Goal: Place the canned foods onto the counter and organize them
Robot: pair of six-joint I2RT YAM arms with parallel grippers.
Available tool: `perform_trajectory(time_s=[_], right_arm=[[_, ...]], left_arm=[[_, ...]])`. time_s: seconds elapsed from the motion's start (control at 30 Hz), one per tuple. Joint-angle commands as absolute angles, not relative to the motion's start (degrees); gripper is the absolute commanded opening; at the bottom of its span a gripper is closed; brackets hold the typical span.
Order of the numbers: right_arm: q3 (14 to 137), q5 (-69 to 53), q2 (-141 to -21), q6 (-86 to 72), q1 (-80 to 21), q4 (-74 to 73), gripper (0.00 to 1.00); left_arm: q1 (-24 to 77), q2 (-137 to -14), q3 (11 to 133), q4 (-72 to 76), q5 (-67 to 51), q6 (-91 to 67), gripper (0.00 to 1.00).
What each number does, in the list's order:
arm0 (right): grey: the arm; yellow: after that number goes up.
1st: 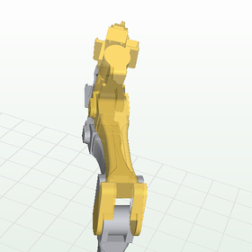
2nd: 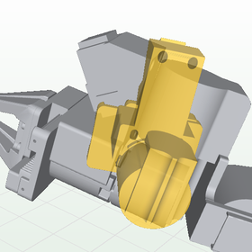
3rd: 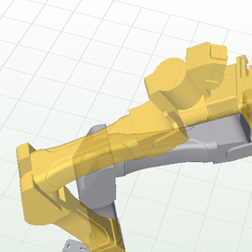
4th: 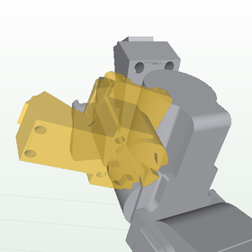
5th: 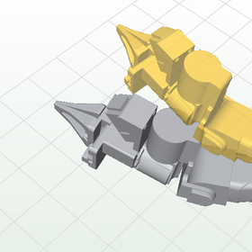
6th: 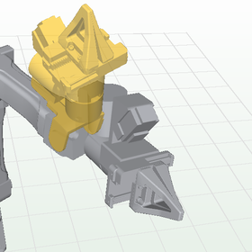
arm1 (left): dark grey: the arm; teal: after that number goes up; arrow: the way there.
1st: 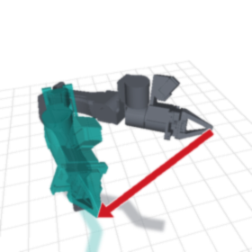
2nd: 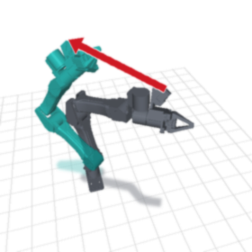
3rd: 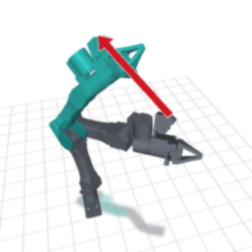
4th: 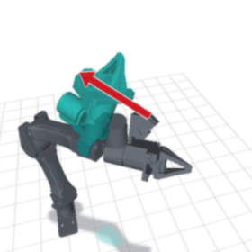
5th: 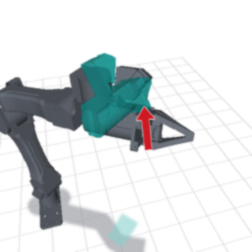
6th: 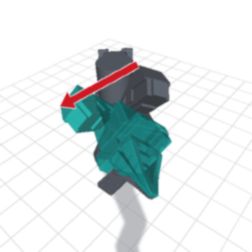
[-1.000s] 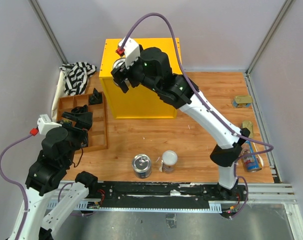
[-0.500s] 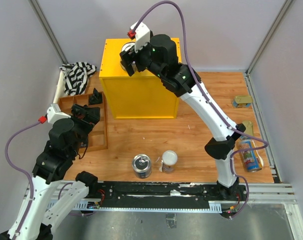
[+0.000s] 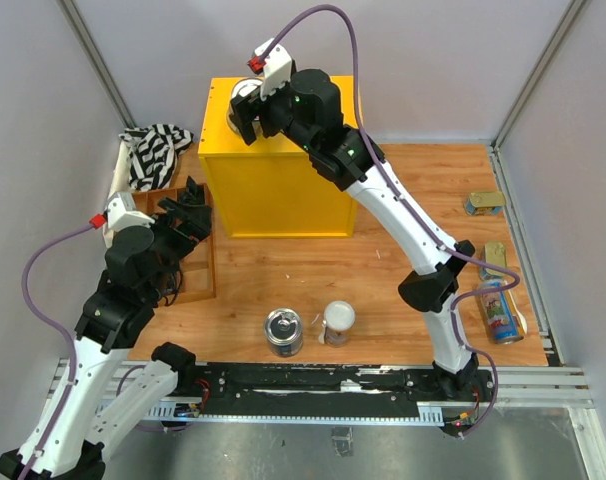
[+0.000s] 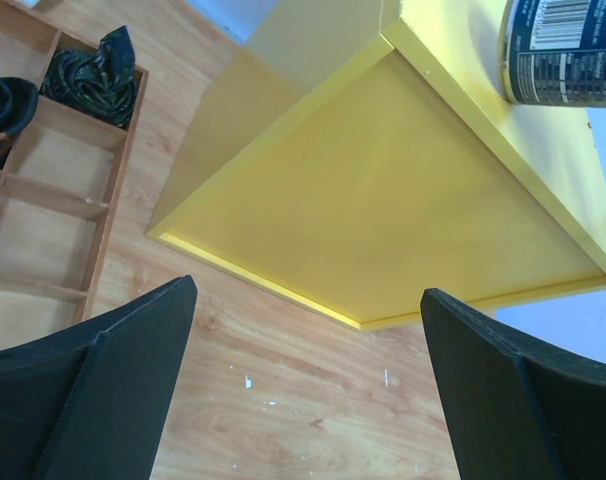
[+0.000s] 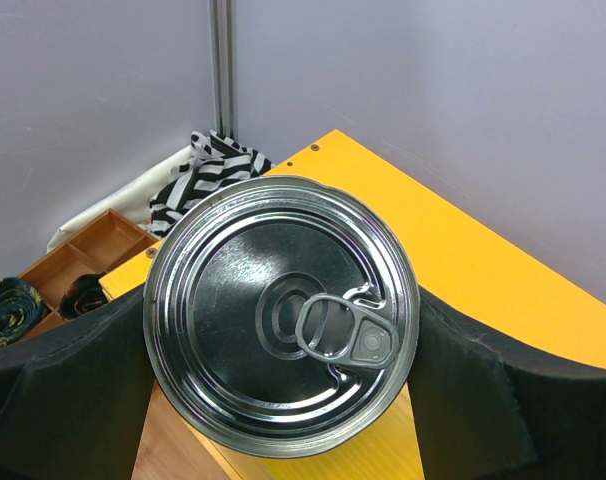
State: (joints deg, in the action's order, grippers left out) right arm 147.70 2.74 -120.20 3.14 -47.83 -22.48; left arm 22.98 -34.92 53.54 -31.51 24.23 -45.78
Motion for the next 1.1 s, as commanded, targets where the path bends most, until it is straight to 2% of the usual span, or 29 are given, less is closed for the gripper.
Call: perform_trajectory(time_s=[0.0, 0.17, 0.5, 0.67, 1.07], right_arm=[[150.8, 2.3, -120.3, 2.3, -47.2, -14.2, 0.53], [150.7, 2.2, -120.9, 2.4, -47.1, -13.3, 0.70], [150.5, 2.0, -121.0, 2.2, -47.2, -11.7, 0.91], [150.5, 1.9, -121.1, 2.2, -47.2, -11.4, 0.97], [147.8, 2.2, -119.3, 2.4, -47.1, -11.0, 0.97]], left_arm=[[23.3, -35.4, 53.0, -27.5, 22.3, -43.0, 0.99], [23.3, -35.7, 53.0, -26.7, 21.4, -42.4, 0.99], [23.3, -36.0, 53.3, -25.8, 20.1, -42.3, 0.99], [23.3, -35.8, 53.3, -25.8, 19.9, -42.4, 0.99], [23.3, -35.9, 53.8, -25.9, 19.9, -42.6, 0.99]])
